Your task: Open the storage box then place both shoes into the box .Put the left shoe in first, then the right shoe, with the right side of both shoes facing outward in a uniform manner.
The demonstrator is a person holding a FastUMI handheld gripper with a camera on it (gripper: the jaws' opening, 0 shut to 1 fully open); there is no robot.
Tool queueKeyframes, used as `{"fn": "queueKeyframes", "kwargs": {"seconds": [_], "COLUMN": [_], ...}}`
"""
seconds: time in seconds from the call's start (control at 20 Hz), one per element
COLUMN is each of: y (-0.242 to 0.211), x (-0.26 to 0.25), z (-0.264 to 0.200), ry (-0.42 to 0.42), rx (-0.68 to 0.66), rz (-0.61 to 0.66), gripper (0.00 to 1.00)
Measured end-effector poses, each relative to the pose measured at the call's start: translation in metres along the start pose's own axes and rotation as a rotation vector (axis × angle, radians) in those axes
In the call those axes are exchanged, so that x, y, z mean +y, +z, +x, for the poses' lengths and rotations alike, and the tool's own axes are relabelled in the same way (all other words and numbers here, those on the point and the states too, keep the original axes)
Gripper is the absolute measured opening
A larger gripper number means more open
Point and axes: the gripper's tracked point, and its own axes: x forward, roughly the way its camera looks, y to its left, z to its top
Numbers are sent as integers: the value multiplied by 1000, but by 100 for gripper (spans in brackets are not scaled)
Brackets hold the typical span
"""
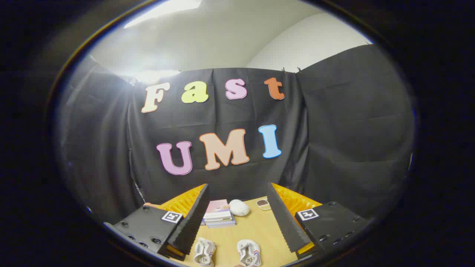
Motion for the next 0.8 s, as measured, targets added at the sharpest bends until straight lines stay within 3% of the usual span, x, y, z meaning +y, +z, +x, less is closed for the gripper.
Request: {"fn": "queueKeyframes", "kwargs": {"seconds": [0.8], "y": [2], "x": [15], "z": [-10], "ry": [25], "rx": [3], "rz": [-14], "gripper": [96]}}
